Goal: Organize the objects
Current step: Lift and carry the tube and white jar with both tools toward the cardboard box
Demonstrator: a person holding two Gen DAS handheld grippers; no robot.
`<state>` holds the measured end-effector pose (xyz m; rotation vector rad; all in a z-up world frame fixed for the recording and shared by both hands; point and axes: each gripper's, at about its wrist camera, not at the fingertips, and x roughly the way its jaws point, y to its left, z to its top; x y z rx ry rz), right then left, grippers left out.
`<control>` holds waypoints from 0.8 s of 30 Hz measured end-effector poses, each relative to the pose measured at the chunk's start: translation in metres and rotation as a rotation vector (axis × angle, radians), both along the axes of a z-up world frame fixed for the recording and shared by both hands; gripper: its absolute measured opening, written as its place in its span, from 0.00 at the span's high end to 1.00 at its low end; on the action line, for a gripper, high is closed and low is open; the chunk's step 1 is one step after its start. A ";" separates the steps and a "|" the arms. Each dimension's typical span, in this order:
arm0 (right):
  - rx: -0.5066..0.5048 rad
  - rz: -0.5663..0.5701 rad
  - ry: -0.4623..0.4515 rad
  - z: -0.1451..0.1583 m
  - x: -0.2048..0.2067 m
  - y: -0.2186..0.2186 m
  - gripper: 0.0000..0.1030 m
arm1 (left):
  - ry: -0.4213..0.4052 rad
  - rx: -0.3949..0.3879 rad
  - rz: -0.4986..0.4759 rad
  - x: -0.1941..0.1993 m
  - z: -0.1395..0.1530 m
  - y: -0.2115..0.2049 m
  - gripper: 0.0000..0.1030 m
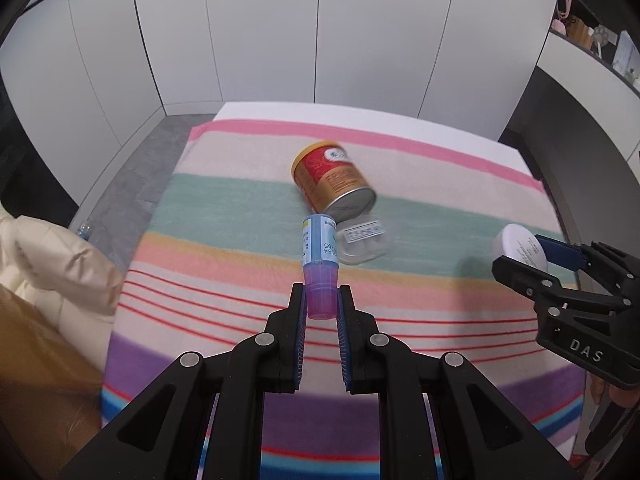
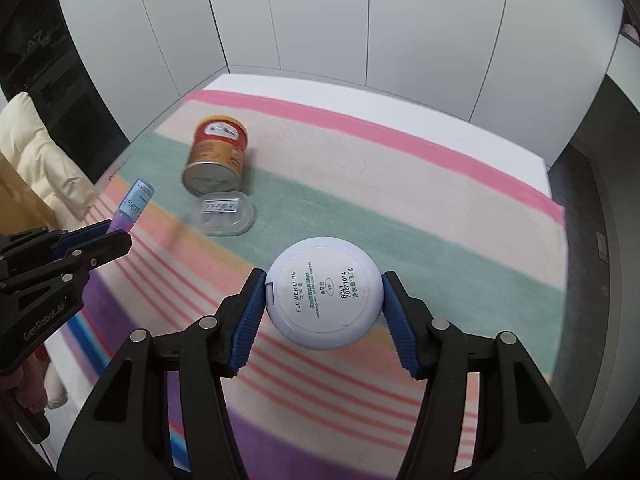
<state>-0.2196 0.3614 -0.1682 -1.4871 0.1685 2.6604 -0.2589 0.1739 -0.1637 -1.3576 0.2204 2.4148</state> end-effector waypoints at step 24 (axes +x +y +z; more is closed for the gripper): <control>0.014 -0.014 0.066 0.123 0.139 -0.005 0.42 | 0.079 0.075 -0.038 0.115 0.118 -0.010 0.86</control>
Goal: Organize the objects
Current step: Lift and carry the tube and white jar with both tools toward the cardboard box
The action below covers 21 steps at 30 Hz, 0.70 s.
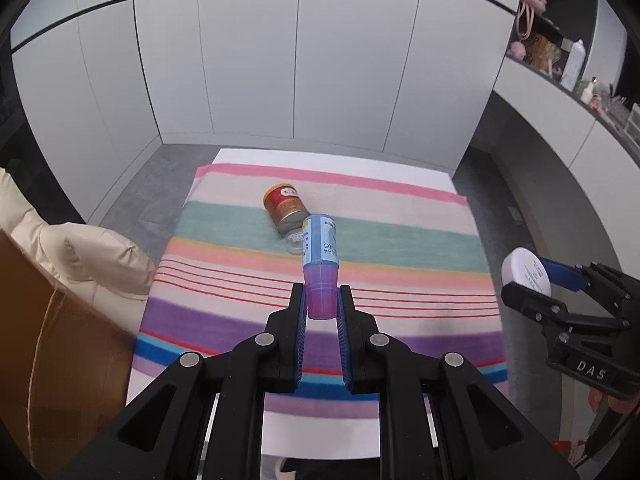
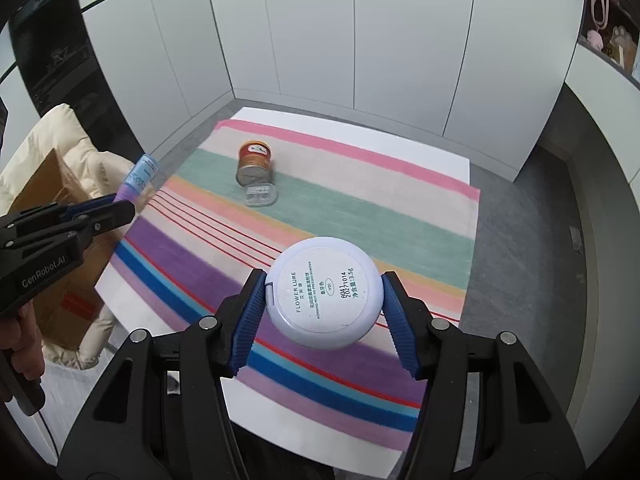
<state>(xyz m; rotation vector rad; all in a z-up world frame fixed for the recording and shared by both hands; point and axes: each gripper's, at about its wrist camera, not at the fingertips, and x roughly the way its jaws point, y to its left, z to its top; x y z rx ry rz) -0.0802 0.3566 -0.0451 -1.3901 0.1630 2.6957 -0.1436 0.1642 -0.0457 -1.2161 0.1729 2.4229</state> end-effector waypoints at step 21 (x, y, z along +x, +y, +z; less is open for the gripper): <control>-0.019 0.072 0.070 0.020 -0.014 -0.045 0.42 | 0.058 0.044 0.023 0.008 0.019 -0.039 0.86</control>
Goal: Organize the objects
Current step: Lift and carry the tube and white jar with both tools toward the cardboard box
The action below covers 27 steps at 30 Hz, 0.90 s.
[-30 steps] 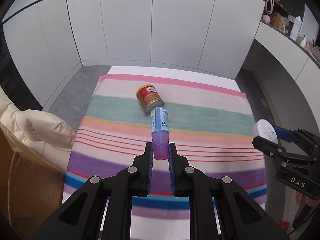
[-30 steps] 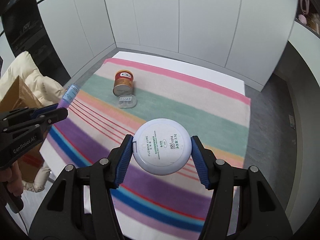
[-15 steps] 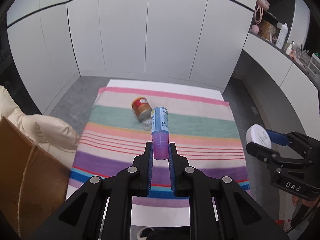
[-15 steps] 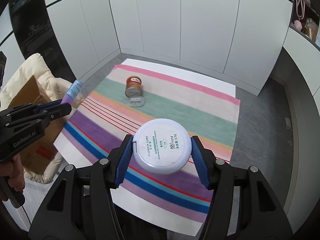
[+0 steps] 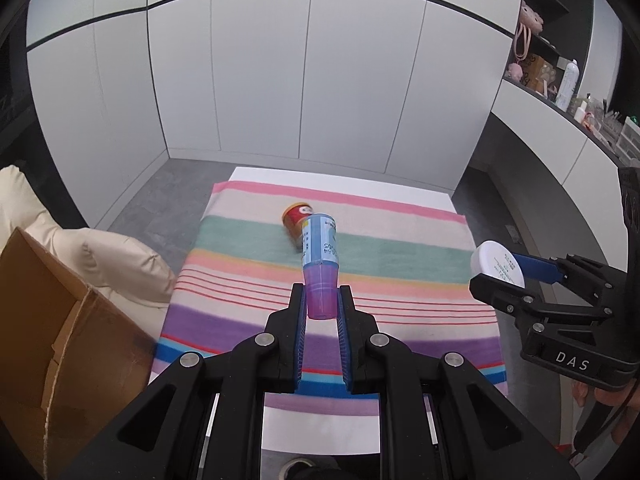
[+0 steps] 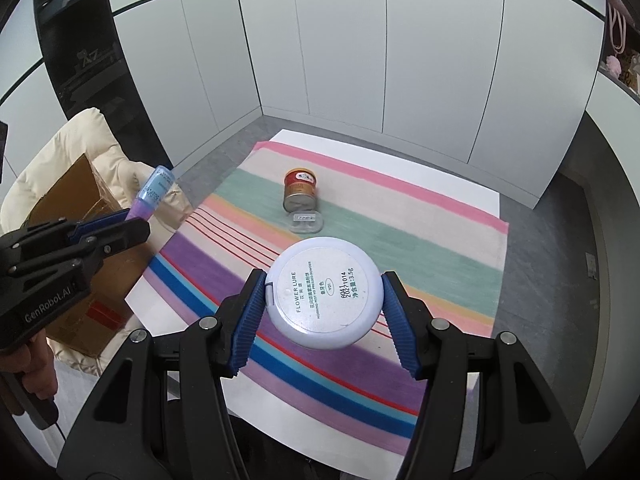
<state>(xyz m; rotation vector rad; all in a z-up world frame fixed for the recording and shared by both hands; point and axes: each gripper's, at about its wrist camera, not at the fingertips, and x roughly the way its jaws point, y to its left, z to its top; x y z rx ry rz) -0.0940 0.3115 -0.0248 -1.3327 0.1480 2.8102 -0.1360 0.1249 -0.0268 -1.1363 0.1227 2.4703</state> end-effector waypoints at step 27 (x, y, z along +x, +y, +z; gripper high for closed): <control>0.007 0.116 0.033 0.005 -0.036 -0.071 0.42 | 0.034 0.004 0.139 -0.008 0.007 -0.085 0.86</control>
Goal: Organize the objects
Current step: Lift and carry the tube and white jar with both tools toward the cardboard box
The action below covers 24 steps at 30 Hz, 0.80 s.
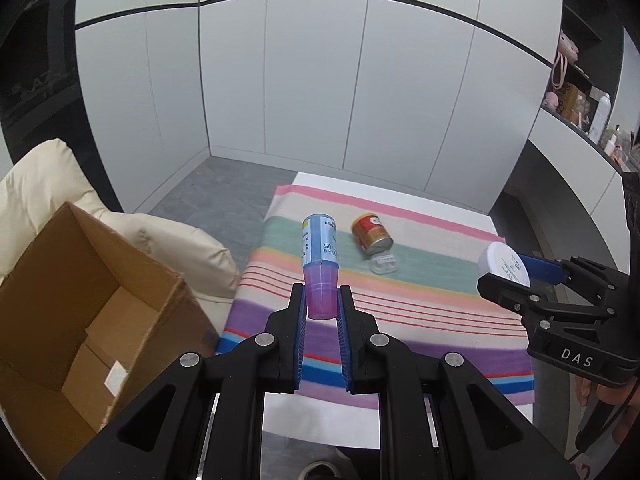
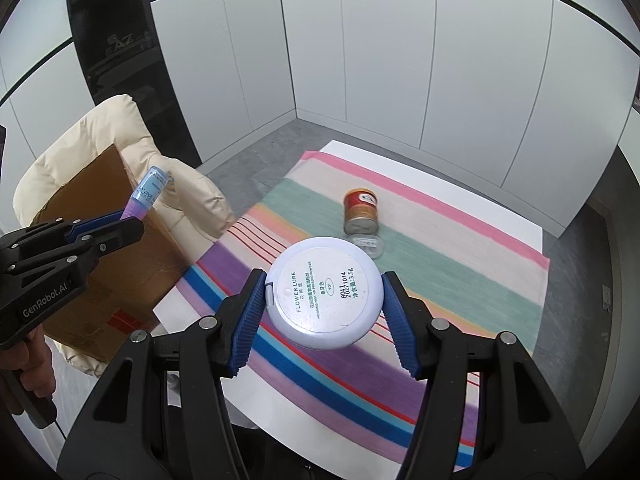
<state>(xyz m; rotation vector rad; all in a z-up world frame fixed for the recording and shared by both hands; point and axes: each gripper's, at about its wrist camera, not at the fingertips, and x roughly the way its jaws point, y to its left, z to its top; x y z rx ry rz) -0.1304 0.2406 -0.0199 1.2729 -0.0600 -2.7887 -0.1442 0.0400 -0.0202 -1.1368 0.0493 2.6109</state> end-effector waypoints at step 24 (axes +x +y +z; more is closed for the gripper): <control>-0.007 0.148 0.040 0.007 -0.021 -0.081 0.42 | 0.005 -0.008 0.140 0.006 -0.002 -0.085 0.86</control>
